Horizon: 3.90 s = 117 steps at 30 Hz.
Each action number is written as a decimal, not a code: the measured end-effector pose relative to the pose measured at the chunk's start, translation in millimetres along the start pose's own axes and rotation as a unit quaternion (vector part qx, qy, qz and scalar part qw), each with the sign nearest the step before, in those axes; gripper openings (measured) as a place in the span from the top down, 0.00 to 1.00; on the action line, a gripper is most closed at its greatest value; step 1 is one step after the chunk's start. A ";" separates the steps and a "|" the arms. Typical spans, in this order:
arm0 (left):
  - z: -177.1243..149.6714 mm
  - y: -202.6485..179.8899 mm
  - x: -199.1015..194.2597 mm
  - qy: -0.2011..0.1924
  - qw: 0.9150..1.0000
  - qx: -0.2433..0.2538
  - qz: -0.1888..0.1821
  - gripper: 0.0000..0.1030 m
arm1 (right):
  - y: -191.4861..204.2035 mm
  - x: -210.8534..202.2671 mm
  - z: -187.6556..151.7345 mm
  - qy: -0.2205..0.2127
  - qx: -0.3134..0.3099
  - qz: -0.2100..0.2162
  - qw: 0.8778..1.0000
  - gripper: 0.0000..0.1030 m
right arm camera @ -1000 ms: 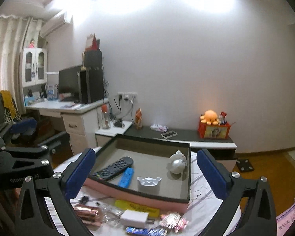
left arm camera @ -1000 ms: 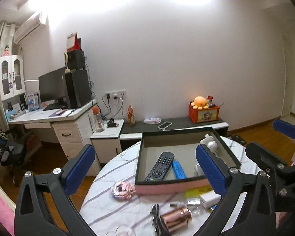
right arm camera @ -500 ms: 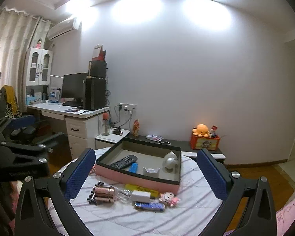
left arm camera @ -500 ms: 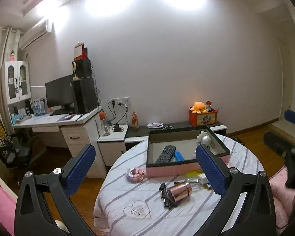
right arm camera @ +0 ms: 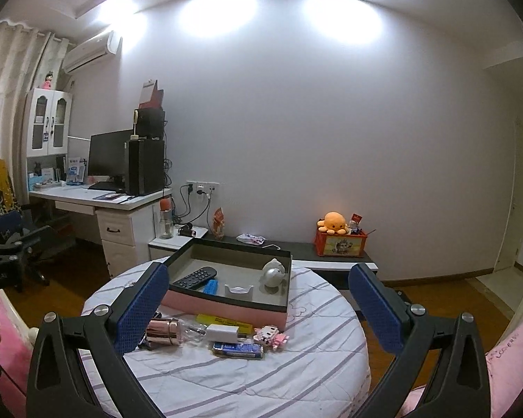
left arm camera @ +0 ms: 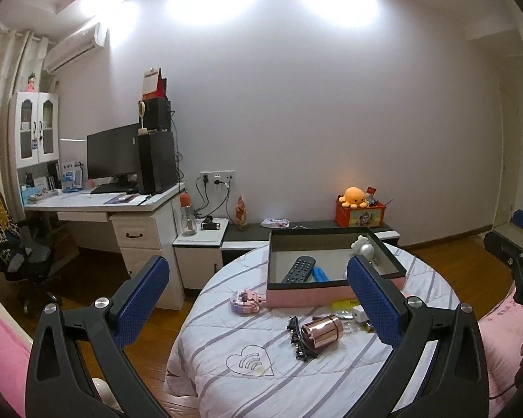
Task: Organize rigid objects
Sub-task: 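Withdraw both tools from the box, then grasp the copper cylinder with the left tool while the right grasps the block figure, then lift the copper cylinder and block figure toward the pink box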
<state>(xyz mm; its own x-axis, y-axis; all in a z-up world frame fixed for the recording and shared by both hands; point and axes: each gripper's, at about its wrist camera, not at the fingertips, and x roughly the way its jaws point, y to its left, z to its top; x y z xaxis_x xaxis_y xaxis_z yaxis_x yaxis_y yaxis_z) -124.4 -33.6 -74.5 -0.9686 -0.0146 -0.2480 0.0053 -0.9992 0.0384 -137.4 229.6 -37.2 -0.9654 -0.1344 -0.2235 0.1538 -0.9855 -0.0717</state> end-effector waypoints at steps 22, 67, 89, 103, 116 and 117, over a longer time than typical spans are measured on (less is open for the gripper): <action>-83.3 -85.0 127.6 0.163 0.983 0.082 -0.026 0.00 | -38.3 100.5 -74.1 0.135 0.030 0.001 0.990 0.00; -95.1 -68.7 184.2 0.234 0.966 0.022 -0.112 0.34 | -55.3 254.4 -132.7 0.344 0.060 0.027 0.937 0.00; -65.1 -60.5 145.2 0.176 0.979 0.006 -0.102 0.34 | -33.4 175.2 -80.8 0.204 0.046 0.052 0.977 0.41; 5.5 -47.2 71.5 0.047 0.996 -0.010 -0.071 0.34 | 17.4 87.1 -6.9 0.071 -0.002 0.091 0.993 0.41; 33.7 -32.4 21.3 -0.016 0.999 -0.019 -0.037 0.34 | 44.8 36.8 28.3 -0.008 -0.021 0.093 0.995 0.41; 34.8 -31.5 19.4 -0.017 0.999 -0.019 -0.034 0.34 | 45.7 35.5 28.9 -0.008 -0.021 0.093 0.995 0.41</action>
<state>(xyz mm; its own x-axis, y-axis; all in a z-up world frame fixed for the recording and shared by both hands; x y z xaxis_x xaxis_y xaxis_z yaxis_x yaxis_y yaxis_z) -152.0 -1.2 -46.8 -0.9749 0.0536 -0.2162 -0.0519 -0.9986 -0.0134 -170.7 176.8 -20.3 -0.9227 -0.3160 -0.2206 0.3385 -0.9382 -0.0720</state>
